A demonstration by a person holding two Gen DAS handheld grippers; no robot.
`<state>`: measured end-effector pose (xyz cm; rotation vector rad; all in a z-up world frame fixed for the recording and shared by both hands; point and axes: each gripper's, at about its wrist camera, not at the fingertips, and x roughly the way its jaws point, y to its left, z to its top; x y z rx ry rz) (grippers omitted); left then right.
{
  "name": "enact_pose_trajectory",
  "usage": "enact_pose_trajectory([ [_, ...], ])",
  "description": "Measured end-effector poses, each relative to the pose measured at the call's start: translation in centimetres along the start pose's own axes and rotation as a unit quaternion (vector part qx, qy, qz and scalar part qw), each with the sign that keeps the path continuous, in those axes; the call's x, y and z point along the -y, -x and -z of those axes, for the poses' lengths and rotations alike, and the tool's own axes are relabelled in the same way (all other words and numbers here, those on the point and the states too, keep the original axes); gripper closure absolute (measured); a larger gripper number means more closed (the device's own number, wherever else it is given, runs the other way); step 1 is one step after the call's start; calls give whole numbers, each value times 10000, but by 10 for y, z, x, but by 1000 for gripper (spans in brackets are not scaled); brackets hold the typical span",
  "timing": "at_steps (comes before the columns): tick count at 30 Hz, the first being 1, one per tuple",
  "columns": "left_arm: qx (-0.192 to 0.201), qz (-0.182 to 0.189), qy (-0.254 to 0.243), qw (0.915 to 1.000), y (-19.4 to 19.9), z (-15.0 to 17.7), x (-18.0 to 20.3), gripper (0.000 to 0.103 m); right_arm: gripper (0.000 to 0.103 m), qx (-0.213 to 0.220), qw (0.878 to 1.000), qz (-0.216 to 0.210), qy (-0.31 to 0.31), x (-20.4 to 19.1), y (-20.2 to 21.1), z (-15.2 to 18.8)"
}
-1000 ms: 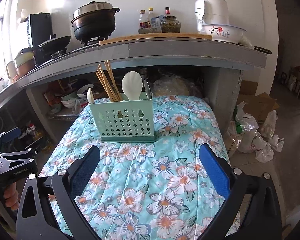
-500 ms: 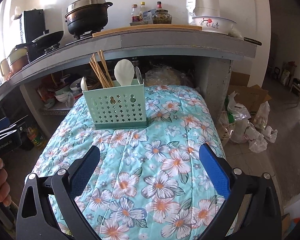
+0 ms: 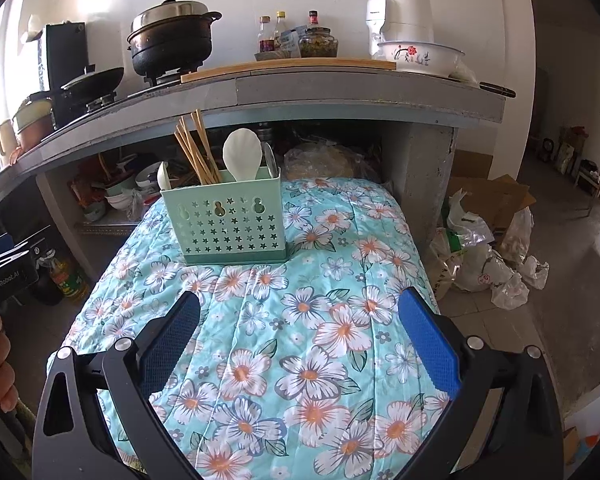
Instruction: Organize utensils
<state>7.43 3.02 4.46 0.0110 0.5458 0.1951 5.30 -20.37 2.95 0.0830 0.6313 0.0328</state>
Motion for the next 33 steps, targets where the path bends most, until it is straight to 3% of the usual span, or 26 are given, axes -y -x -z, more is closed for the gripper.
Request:
enact_pose_trajectory([
  [33, -311, -45, -22, 9995, -15, 8, -9, 8, 6, -143, 9999, 74, 59, -3, -5, -1],
])
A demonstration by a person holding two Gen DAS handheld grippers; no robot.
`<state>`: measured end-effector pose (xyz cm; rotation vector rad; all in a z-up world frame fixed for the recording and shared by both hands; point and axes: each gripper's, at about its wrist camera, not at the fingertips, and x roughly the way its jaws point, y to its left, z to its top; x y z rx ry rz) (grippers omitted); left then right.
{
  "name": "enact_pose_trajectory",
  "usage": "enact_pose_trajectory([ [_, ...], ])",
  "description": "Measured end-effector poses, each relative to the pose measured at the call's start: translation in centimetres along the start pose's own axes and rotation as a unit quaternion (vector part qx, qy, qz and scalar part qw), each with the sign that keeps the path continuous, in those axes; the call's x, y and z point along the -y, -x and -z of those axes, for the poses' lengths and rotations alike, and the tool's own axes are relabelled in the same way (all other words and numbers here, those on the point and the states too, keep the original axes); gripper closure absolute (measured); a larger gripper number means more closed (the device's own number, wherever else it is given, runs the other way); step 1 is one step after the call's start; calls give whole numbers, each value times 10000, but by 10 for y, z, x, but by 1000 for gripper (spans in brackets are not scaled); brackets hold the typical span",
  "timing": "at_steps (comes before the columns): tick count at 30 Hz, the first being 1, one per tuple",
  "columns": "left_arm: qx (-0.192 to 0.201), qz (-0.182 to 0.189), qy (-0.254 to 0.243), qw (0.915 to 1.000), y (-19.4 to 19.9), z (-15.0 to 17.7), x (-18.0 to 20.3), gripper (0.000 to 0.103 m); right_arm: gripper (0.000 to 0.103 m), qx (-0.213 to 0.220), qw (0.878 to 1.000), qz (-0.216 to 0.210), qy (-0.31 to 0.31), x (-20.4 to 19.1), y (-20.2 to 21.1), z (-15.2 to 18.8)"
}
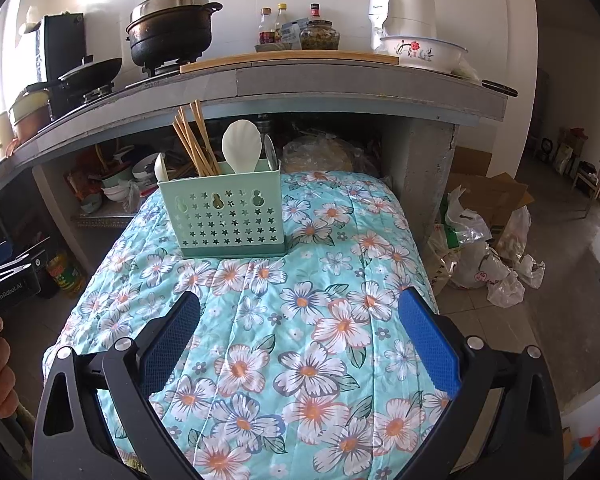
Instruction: Organize utensils
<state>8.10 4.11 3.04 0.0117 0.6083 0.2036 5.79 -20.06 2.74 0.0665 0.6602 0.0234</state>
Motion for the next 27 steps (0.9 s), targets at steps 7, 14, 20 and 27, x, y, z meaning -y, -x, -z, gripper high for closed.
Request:
enact_pose_trajectory([
  [7, 8, -4, -7, 10000, 1, 0, 0, 8, 6, 46, 10000, -4, 44, -1, 1, -1],
  [14, 21, -2, -18, 10000, 1, 0, 0, 8, 6, 52, 10000, -13, 76, -4, 2, -2],
  [20, 7, 9, -25, 10000, 1, -1, 0, 8, 6, 57, 10000, -18, 76, -4, 2, -2],
  [27, 18, 10, -33, 10000, 1, -1, 1, 8, 6, 53, 10000, -28, 78, -4, 1, -2],
])
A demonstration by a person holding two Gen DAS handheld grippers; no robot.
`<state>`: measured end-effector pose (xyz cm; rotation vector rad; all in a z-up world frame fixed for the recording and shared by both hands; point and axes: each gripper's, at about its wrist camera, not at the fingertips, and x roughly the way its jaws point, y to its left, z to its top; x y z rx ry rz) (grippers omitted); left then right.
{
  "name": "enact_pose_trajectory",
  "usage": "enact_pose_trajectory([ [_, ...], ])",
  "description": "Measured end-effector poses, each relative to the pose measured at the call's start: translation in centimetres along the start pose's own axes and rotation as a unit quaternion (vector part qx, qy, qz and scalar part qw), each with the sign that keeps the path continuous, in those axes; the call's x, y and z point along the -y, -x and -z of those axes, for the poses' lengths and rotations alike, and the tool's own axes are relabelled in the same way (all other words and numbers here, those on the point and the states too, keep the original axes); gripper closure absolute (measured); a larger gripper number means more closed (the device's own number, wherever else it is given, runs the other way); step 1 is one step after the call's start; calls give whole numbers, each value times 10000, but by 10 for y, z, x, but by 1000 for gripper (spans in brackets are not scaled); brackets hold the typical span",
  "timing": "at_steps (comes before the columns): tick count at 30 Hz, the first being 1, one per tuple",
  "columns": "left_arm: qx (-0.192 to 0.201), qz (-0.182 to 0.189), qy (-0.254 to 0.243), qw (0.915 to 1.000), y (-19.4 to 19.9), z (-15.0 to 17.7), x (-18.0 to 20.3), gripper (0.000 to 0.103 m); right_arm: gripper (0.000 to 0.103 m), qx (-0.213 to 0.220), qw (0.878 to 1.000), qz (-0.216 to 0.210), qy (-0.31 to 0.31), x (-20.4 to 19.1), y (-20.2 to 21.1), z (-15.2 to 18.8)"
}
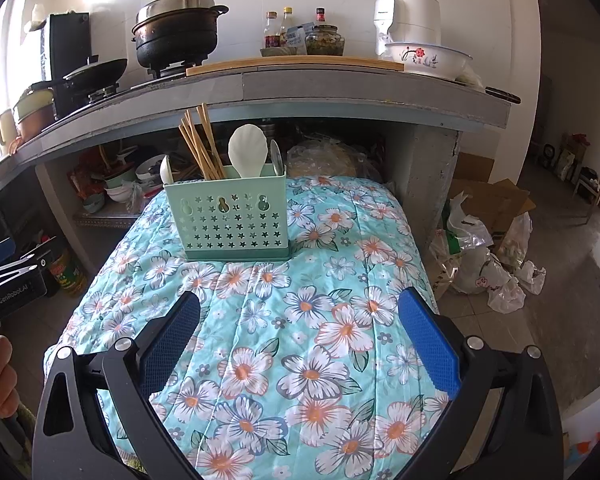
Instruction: Organize utensils
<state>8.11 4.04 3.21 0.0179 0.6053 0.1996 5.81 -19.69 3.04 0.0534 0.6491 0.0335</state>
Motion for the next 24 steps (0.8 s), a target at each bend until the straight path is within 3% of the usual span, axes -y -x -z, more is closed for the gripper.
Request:
enact_pose_trajectory([
  [24, -18, 28, -28, 10000, 1, 0, 2, 8, 6, -8, 10000, -32, -38, 0, 1, -1],
])
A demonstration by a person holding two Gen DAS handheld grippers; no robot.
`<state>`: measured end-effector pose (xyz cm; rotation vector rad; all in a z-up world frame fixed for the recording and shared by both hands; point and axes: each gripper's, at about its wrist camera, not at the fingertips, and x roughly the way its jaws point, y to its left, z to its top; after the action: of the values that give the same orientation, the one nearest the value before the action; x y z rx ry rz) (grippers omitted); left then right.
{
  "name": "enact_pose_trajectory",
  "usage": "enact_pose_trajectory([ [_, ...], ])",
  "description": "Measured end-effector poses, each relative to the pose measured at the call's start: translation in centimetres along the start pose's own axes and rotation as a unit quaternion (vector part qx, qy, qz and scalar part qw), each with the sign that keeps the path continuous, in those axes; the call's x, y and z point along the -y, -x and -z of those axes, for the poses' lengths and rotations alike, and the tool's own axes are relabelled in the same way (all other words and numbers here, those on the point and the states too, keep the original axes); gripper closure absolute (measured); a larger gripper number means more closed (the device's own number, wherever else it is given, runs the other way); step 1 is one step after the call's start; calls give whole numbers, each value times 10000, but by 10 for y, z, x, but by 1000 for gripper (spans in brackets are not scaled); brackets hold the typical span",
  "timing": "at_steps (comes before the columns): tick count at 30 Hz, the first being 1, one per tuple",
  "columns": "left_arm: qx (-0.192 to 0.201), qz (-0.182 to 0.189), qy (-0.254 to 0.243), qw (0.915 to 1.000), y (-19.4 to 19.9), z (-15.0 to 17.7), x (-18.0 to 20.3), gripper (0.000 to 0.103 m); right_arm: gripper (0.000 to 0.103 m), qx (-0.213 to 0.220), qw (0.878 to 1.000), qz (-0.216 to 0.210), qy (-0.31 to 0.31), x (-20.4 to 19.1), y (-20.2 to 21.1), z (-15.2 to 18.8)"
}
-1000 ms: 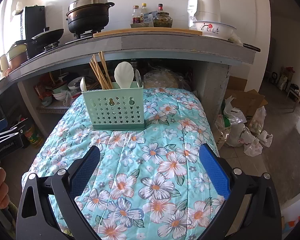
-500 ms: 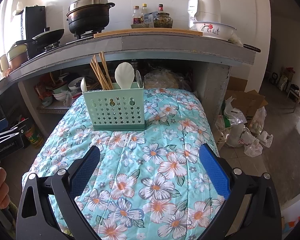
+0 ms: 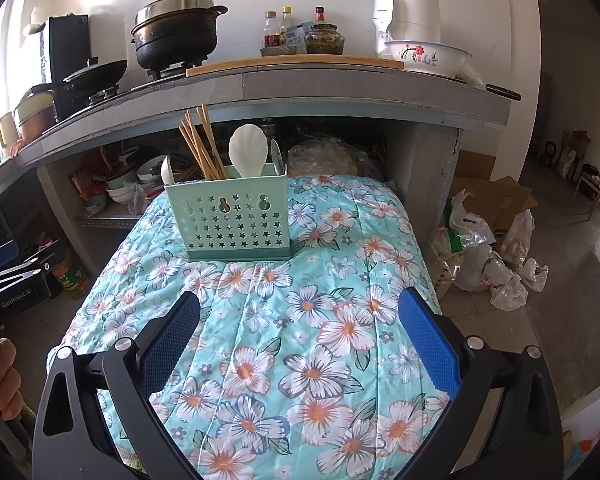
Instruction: Organize utensils
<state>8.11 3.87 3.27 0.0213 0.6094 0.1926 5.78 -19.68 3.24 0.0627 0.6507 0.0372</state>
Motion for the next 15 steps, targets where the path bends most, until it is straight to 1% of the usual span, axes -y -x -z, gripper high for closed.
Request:
enact_pose_trajectory([
  [15, -10, -8, -9, 10000, 0, 0, 1, 8, 6, -2, 10000, -25, 19, -1, 0, 0],
])
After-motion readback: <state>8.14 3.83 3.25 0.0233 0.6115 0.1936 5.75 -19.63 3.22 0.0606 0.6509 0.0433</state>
